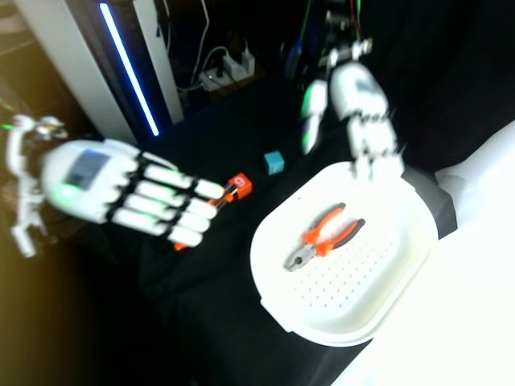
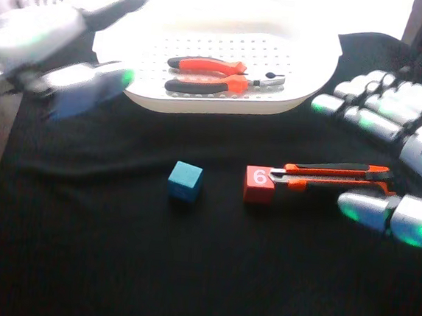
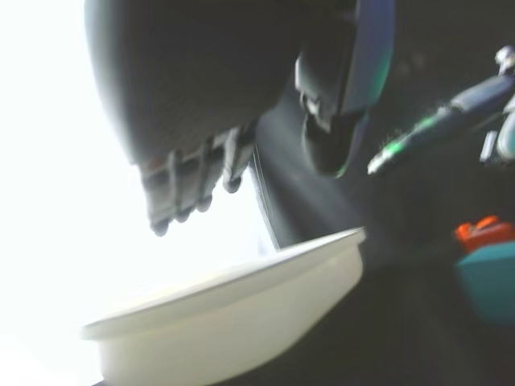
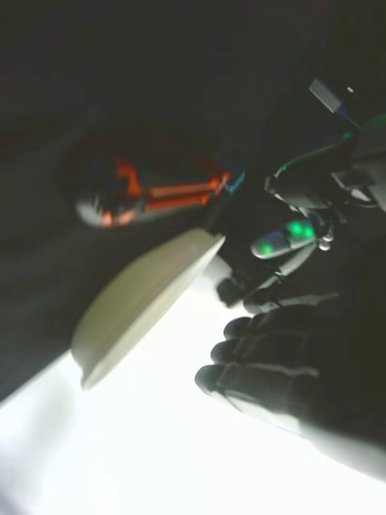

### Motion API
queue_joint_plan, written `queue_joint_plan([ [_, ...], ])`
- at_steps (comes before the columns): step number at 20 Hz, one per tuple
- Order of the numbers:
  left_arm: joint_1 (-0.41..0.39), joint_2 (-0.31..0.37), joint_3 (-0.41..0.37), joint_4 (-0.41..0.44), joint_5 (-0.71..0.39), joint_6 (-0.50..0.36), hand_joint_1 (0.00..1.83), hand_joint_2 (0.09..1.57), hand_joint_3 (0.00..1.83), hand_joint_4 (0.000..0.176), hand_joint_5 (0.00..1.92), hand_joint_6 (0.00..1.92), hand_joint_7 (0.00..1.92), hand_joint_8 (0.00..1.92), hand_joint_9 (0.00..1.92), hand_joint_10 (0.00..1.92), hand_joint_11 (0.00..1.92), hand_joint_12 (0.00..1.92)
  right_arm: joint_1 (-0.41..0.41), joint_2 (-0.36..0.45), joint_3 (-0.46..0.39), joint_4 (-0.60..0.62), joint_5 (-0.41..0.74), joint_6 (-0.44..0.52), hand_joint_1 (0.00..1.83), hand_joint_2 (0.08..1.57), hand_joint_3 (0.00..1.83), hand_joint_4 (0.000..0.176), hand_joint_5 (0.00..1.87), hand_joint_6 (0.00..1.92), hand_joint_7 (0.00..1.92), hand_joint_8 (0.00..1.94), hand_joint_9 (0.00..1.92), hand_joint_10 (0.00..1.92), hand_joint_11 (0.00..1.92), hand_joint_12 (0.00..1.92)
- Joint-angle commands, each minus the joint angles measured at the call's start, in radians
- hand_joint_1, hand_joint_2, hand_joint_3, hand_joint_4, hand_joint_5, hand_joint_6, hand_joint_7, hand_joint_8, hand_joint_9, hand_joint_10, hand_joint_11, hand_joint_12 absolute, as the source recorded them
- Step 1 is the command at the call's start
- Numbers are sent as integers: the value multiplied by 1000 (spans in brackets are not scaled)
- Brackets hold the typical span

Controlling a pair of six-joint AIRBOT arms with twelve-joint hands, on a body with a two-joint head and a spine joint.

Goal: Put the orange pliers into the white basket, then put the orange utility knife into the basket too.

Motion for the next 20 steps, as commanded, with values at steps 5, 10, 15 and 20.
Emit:
queue_joint_plan([
  [5, 163, 66, -117, -21, -431, -2, 475, 1456, 0, 0, 406, 9, 510, 2, 436, 556, 65, 1550, 14, -36, 27, -1, 54, 1, 520, 1267, 0, 0, 2, 0, 40, 3, 73, 12, 0, 255],
  [10, 215, 67, -145, -45, -516, -2, 627, 1460, 1, 0, 397, 5, 470, 0, 518, 276, 126, 1312, 17, -68, 54, 1, 7, 1, 491, 1287, 3, 0, 71, 5, 100, 6, 113, 13, 0, 354],
  [15, 239, 67, -156, -56, -553, -2, 691, 1474, 1, 0, 376, 0, 417, 1, 554, 40, 54, 1278, 44, -119, 97, 1, -44, 1, 548, 1275, 0, 0, 93, 5, 136, 7, 145, 13, 0, 524],
  [20, 261, 67, -165, -62, -580, -11, 579, 1472, 1, 0, 354, 0, 461, 6, 697, 88, 13, 1444, 73, -173, 151, 3, -98, -2, 1297, 1313, 0, 0, 955, 1913, 1108, 1936, 1097, 1918, 1042, 1919],
])
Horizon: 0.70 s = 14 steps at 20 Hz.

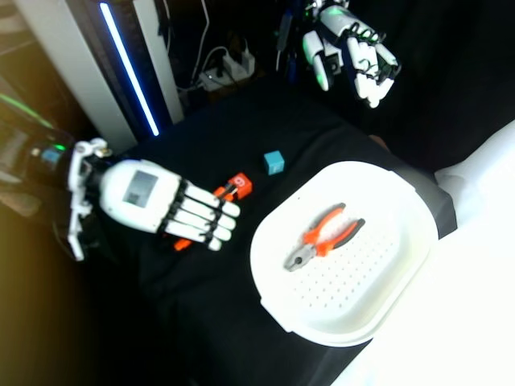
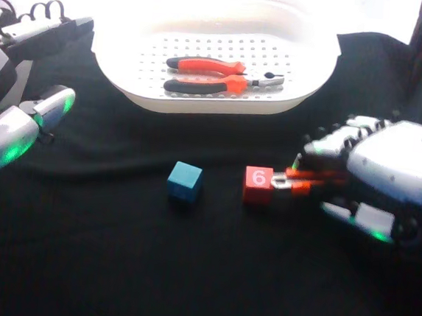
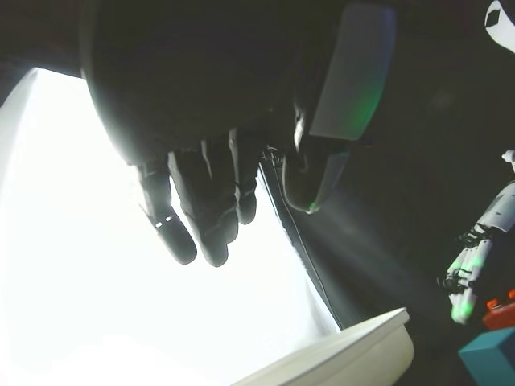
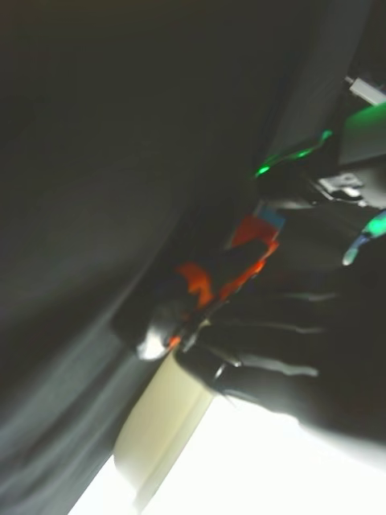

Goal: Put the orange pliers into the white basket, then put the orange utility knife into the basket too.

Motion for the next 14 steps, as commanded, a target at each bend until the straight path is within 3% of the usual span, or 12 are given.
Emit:
queue_joint_plan([
  [1, 0, 6, -4, 12, -139, -6, 583, 1476, 2, 0, 349, 1, 466, 6, 658, 67, 2, 1377, 11, -2, 1, -4, 52, -7, 1373, 1294, 0, 0, 1050, 1919, 1211, 1940, 1278, 1920, 1273, 1921],
  [6, 11, 7, -6, 9, -153, -7, 572, 1479, 1, 0, 348, 0, 451, 3, 726, 87, 9, 1391, 33, 22, -39, -12, 152, -39, 1490, 1223, 0, 20, 1028, 1921, 1313, 1941, 1369, 1921, 1338, 1921],
  [7, 11, 7, -7, 9, -153, -7, 582, 1473, 0, 0, 353, 2, 452, 3, 713, 80, 61, 1371, 34, 47, -59, -22, 193, -39, 1453, 1242, 0, 32, 961, 1921, 1266, 1941, 1333, 1921, 1324, 1921],
  [9, 12, 7, -7, 9, -156, -7, 571, 1463, 0, 0, 353, 2, 462, 4, 768, 119, 83, 1416, 48, 93, -96, -47, 262, -39, 1422, 1253, 0, 65, 1038, 1921, 1331, 1941, 1421, 1921, 1417, 1921],
  [10, 13, 7, -7, 8, -157, -7, 571, 1463, 0, 0, 353, 2, 462, 4, 768, 119, 83, 1416, 58, 110, -112, -62, 288, -38, 1422, 1253, 0, 65, 1038, 1921, 1331, 1941, 1421, 1921, 1417, 1921],
  [11, 14, 7, -8, 8, -158, -7, 606, 1455, 0, 0, 377, 4, 513, 7, 749, 264, 83, 1370, 81, 122, -130, -80, 311, -38, 1396, 1303, 6, 6, 773, 1921, 1225, 1941, 1453, 1921, 1468, 1921],
  [12, 15, 7, -9, 8, -160, -7, 629, 1451, 0, 0, 390, 8, 535, 12, 722, 261, 64, 1356, 105, 140, -140, -98, 321, -38, 1373, 1278, 0, 19, 801, 1921, 1227, 1941, 1432, 1921, 1435, 1921],
  [13, 16, 7, -10, 8, -161, -7, 629, 1451, 0, 0, 390, 8, 535, 12, 722, 261, 64, 1356, 134, 150, -142, -115, 322, -38, 1373, 1278, 0, 19, 801, 1921, 1227, 1941, 1432, 1921, 1435, 1921],
  [14, 17, 7, -11, 8, -161, -7, 634, 1445, 0, 1, 402, 10, 556, 13, 738, 289, 18, 1399, 166, 153, -133, -124, 312, -38, 1323, 1281, 0, 63, 836, 1921, 1252, 1941, 1430, 1921, 1427, 1921],
])
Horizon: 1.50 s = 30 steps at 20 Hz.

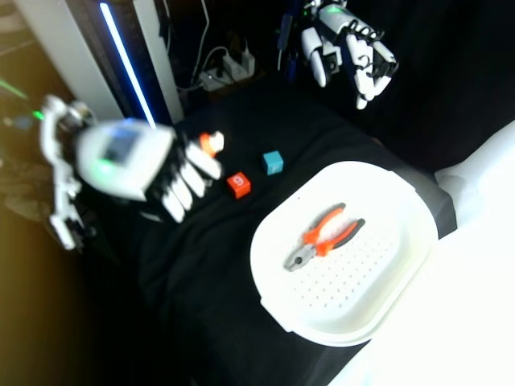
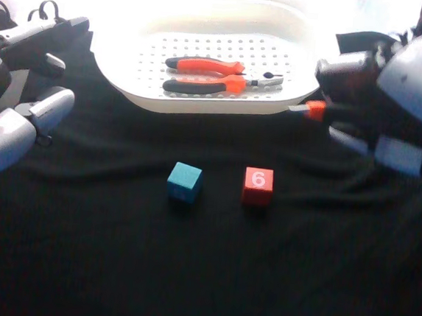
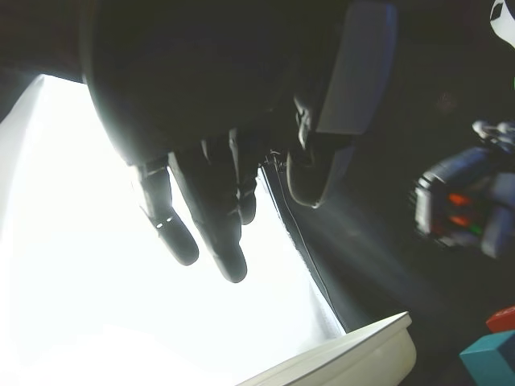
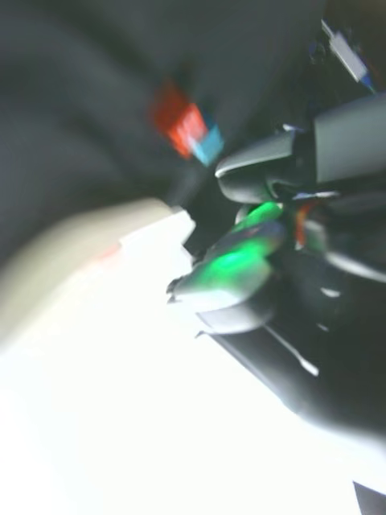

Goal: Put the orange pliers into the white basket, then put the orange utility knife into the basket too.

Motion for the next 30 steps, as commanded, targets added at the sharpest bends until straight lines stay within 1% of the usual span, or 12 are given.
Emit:
queue_joint_plan([
  [1, -1, 7, 0, 16, -128, -5, 638, 1444, 0, 10, 411, 5, 583, 4, 718, 380, 3, 1416, 38, -3, 15, -3, 101, -1, 1296, 1293, 3, 89, 899, 1921, 1280, 1941, 1465, 1921, 1478, 1921],
  [5, 2, 6, 0, 16, -120, -5, 595, 1436, 0, 0, 401, 4, 573, 2, 559, 495, 0, 1368, 240, -108, 153, -59, -146, -1, 1360, 1259, 0, 171, 913, 1921, 1304, 1941, 1488, 1921, 1538, 1921],
  [12, 1, -2, 6, 21, -97, -6, 558, 1439, 0, 8, 414, 2, 581, 3, 498, 666, 10, 1517, 389, -394, 475, -62, -482, -2, 1376, 1218, 0, 168, 1026, 1921, 1247, 1941, 1369, 1921, 1420, 1921],
  [14, -2, -10, 15, 27, -96, -17, 571, 1431, 0, 9, 436, 9, 595, 7, 487, 677, 0, 1481, 392, -465, 552, -62, -555, -2, 1373, 1198, 1, 95, 984, 1921, 1114, 1941, 1192, 1921, 1244, 1921],
  [15, -6, -12, 19, 31, -95, -25, 638, 1433, 0, 0, 472, 24, 600, 8, 468, 678, 0, 1496, 392, -484, 576, -62, -580, -2, 1250, 1201, 0, 0, 858, 1921, 1018, 1941, 1114, 1921, 1170, 1921],
  [16, -10, -13, 20, 31, -95, -28, 662, 1434, 0, 0, 480, 26, 594, 5, 450, 678, 0, 1480, 392, -504, 600, -56, -601, -2, 1146, 1224, 8, 0, 674, 1921, 827, 1941, 916, 1921, 979, 1921],
  [17, -12, -15, 22, 32, -95, -28, 645, 1430, 0, 0, 532, 51, 600, 6, 434, 672, 0, 1422, 392, -517, 614, -54, -620, -2, 1048, 1350, 6, 1, 565, 1773, 570, 1701, 376, 1627, 323, 1921],
  [18, -12, -16, 23, 34, -95, -29, 661, 1425, 0, 0, 550, 62, 610, 10, 435, 686, 0, 1440, 392, -525, 624, -54, -638, -2, 822, 1358, 1, 128, 533, 1678, 344, 1189, 234, 1261, 64, 1703],
  [19, -12, -17, 23, 34, -95, -30, 647, 1423, 0, 0, 547, 62, 614, 10, 432, 684, 0, 1436, 392, -527, 626, -54, -643, -2, 729, 1278, 0, 53, 176, 974, 283, 671, 166, 816, 12, 1229],
  [20, -12, -18, 22, 34, -97, -31, 646, 1425, 0, 0, 520, 49, 611, 8, 426, 695, 0, 1476, 392, -527, 624, -53, -644, -2, 601, 1250, 0, 95, 51, 206, 56, 189, 32, 179, 2, 379],
  [21, -12, -18, 22, 33, -99, -32, 679, 1424, 0, 0, 533, 53, 623, 11, 426, 692, 0, 1419, 391, -527, 621, -53, -645, -2, 523, 1212, 0, 144, 9, 40, 10, 37, 6, 35, 0, 75],
  [30, -9, -15, 14, 20, -117, -32, 927, 1336, 0, 0, 550, 29, 643, 4, 370, 931, 0, 1547, 392, -344, 436, -23, -473, -1, 439, 1015, 0, 148, 0, 0, 0, 0, 0, 0, 0, 0],
])
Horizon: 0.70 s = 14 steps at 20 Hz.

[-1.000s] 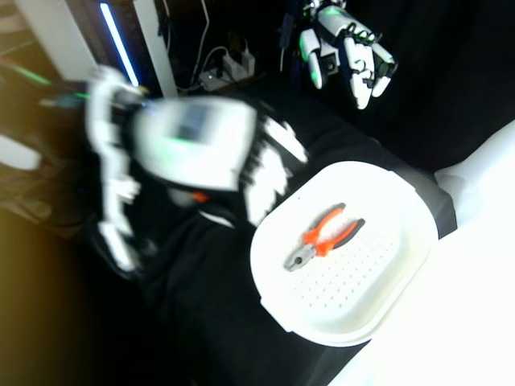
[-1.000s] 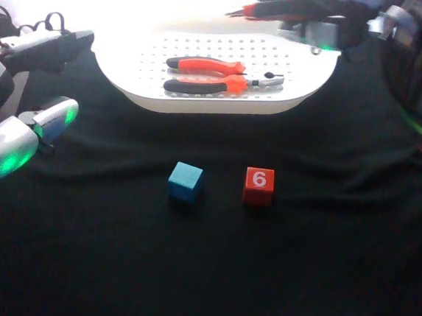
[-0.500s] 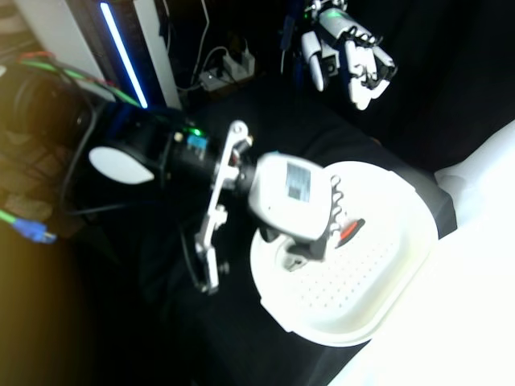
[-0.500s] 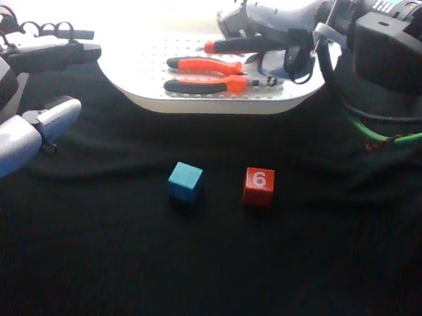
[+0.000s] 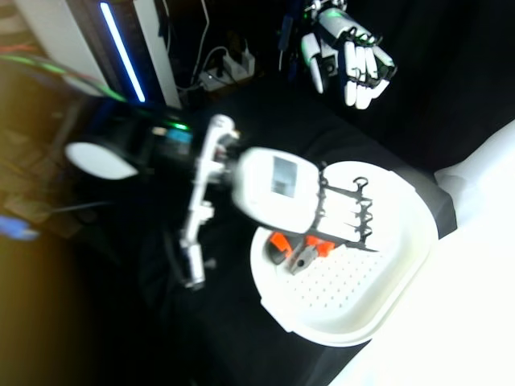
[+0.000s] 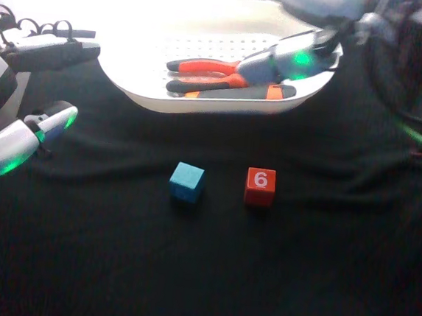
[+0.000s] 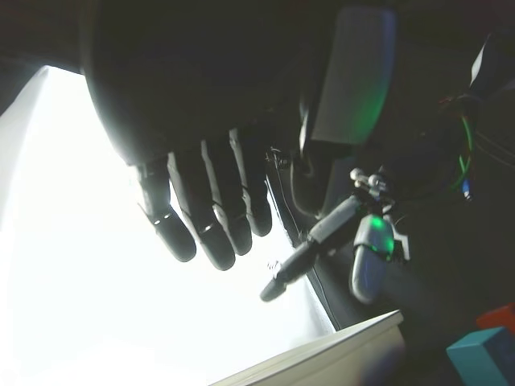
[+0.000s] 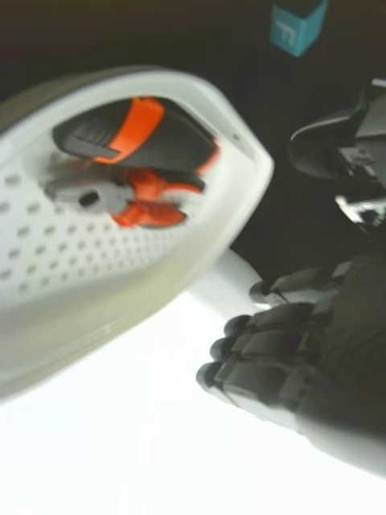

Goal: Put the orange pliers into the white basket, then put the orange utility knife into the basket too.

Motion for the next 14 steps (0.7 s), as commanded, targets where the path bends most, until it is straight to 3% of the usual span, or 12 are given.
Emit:
queue_joint_plan([
  [1, -9, 0, -1, 13, -129, -5, 930, 1341, 1, 0, 540, 21, 624, 0, 372, 913, 24, 1534, 20, 19, -18, 3, 173, -1, 417, 1013, 0, 168, 0, 0, 0, 0, 0, 0, 0, 0],
  [3, -9, 5, -6, 10, -134, -5, 890, 1355, 1, 0, 502, 3, 604, 0, 394, 824, 109, 1480, 19, 118, -118, 3, 256, 0, 391, 1018, 0, 162, 0, 0, 0, 0, 0, 0, 0, 0],
  [4, -7, 10, -10, 9, -138, -5, 854, 1360, 2, 0, 485, 1, 603, 1, 392, 802, 113, 1481, 9, 162, -159, 3, 290, 0, 421, 1020, 0, 150, 0, 0, 0, 0, 0, 0, 0, 0],
  [5, -3, 16, -15, 9, -147, -5, 848, 1360, 1, 0, 463, 0, 595, 0, 390, 776, 104, 1495, -7, 204, -200, 3, 328, 0, 379, 1019, 0, 171, 0, 0, 0, 0, 0, 0, 0, 0],
  [8, 14, 36, -32, 0, -180, -5, 812, 1345, 0, 0, 435, 0, 549, 0, 407, 567, 33, 1397, -88, 325, -312, 3, 477, 0, 184, 1025, 0, 176, 0, 0, 0, 0, 0, 0, 0, 0],
  [10, 27, 47, -41, -6, -207, -5, 772, 1342, 0, 0, 363, 0, 491, 0, 429, 397, 19, 1357, -165, 402, -384, 27, 589, 0, 253, 1062, 13, 176, 0, 0, 0, 0, 0, 0, 0, 0],
  [11, 40, 56, -48, -12, -230, -5, 747, 1353, 0, 0, 283, 0, 393, 0, 368, 245, 3, 1286, -216, 447, -422, 49, 649, 0, 256, 1056, 9, 159, 0, 0, 0, 0, 0, 0, 0, 0],
  [12, 50, 62, -53, -17, -250, -5, 716, 1359, 0, 0, 214, 0, 296, 0, 314, 136, 0, 1188, -258, 480, -447, 69, 699, 0, 218, 1067, 12, 159, 0, 0, 0, 0, 0, 0, 0, 0],
  [13, 56, 66, -57, -20, -268, -5, 642, 1342, 0, 50, 96, 3, 146, 0, 194, 50, 0, 784, -290, 507, -469, 86, 742, 0, 166, 1068, 10, 139, 0, 0, 0, 0, 0, 0, 0, 0],
  [14, 57, 71, -60, -22, -282, -5, 570, 1336, 0, 61, 22, 0, 43, 0, 87, 22, 0, 387, -337, 544, -498, 106, 798, -1, 169, 1079, 13, 143, 0, 0, 0, 0, 0, 0, 0, 0],
])
